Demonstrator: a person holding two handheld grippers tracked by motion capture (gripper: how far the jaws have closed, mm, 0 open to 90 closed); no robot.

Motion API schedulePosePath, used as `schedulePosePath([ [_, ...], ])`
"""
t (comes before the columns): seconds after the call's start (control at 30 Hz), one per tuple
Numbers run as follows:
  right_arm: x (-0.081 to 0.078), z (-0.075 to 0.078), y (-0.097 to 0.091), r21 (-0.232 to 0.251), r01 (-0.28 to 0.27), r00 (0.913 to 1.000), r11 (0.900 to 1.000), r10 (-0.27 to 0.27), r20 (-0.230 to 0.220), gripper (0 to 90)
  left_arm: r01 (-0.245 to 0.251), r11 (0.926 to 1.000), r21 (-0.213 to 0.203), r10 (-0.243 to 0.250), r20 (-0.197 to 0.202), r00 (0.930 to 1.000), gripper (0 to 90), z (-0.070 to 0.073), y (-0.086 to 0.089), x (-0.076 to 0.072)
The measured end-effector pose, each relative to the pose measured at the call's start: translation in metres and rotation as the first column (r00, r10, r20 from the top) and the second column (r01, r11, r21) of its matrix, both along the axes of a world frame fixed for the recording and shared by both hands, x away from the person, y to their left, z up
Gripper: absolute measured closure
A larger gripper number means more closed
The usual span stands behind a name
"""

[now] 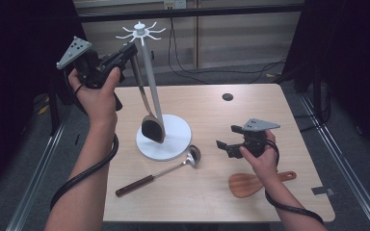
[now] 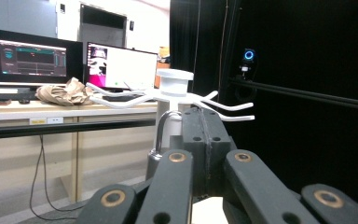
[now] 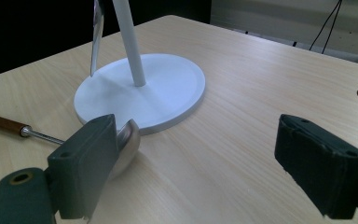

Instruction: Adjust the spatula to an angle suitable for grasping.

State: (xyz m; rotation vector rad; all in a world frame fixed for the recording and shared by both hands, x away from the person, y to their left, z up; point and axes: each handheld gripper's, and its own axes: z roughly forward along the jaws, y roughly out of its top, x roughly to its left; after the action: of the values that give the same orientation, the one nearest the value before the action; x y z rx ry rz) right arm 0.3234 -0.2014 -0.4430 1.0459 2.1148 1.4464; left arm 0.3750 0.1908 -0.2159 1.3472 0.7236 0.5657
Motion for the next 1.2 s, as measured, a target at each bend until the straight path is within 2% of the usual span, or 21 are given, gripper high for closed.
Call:
schedulePosePath([
  [0.17, 0.000, 0.000, 0.000, -0.003, 0.000, 1.0000, 1.0000, 0.000, 0.004, 12.8, -0.012, 0.9999, -0.005, 0.012, 0.000, 0.9999, 90.0, 0.000, 0.001, 0.000],
  [0.4, 0.000, 0.000, 0.003, -0.008, -0.015, 0.9998, 0.9998, 0.015, 0.009, 12.8, 0.006, 1.0000, 0.000, -0.006, 0.002, 1.0000, 90.0, -0.002, 0.000, -0.001],
  [0.47, 0.000, 0.000, 0.002, -0.009, -0.010, 0.9999, 0.9999, 0.010, 0.004, 12.8, 0.010, 0.9999, 0.014, -0.010, 0.006, 0.9999, 90.0, -0.005, -0.001, -0.005],
  [0.57, 0.000, 0.000, 0.001, -0.008, -0.006, 1.0000, 0.9999, 0.006, 0.006, 12.8, 0.025, 0.9997, 0.001, -0.025, 0.013, 0.9996, 90.0, -0.010, -0.002, -0.009],
  [0.6, 0.000, 0.000, 0.001, -0.008, -0.006, 1.0000, 0.9999, 0.006, 0.004, 12.8, 0.027, 0.9994, 0.021, -0.027, 0.019, 0.9995, 90.0, -0.012, -0.003, -0.010],
  [0.7, -0.001, 0.000, 0.002, -0.009, -0.008, 1.0000, 0.9999, 0.008, 0.006, 12.8, 0.032, 0.9991, 0.028, -0.032, 0.014, 0.9994, 90.0, -0.017, -0.004, -0.013],
  [0.8, -0.001, 0.000, 0.003, -0.012, -0.010, 0.9999, 0.9999, 0.010, 0.006, 12.8, 0.039, 0.9980, 0.050, -0.040, 0.015, 0.9991, 90.0, -0.026, -0.006, -0.019],
  [0.87, -0.001, 0.001, 0.003, -0.014, -0.012, 0.9999, 0.9998, 0.012, 0.006, 12.7, 0.045, 0.9979, 0.045, -0.046, 0.007, 0.9989, 89.7, -0.032, -0.008, -0.021],
  [0.9, -0.001, 0.001, 0.003, -0.016, -0.012, 0.9999, 0.9998, 0.012, 0.005, 12.6, 0.054, 0.9966, 0.061, -0.054, 0.003, 0.9985, 89.6, -0.039, -0.007, -0.023],
  [1.03, -0.001, 0.001, 0.003, -0.018, -0.016, 0.9998, 0.9997, 0.016, 0.009, 12.6, 0.063, 0.9966, 0.053, -0.063, -0.009, 0.9980, 89.1, -0.049, -0.009, -0.027],
  [1.07, -0.001, 0.001, 0.003, -0.020, -0.014, 0.9998, 0.9997, 0.015, 0.010, 12.6, 0.073, 0.9951, 0.067, -0.072, -0.006, 0.9974, 88.9, -0.056, -0.010, -0.029],
  [1.1, -0.001, 0.001, 0.003, -0.020, -0.014, 0.9998, 0.9997, 0.015, 0.010, 12.6, 0.073, 0.9951, 0.067, -0.072, -0.006, 0.9974, 88.8, -0.056, -0.010, -0.029],
  [1.17, -0.001, 0.000, 0.004, -0.021, -0.013, 0.9999, 0.9997, 0.013, 0.005, 12.6, 0.083, 0.9942, 0.067, -0.082, -0.029, 0.9962, 88.0, -0.069, -0.012, -0.033],
  [1.2, -0.001, 0.000, 0.004, -0.021, -0.013, 0.9999, 0.9997, 0.013, 0.005, 12.6, 0.083, 0.9942, 0.067, -0.082, -0.029, 0.9962, 87.9, -0.069, -0.012, -0.033],
])
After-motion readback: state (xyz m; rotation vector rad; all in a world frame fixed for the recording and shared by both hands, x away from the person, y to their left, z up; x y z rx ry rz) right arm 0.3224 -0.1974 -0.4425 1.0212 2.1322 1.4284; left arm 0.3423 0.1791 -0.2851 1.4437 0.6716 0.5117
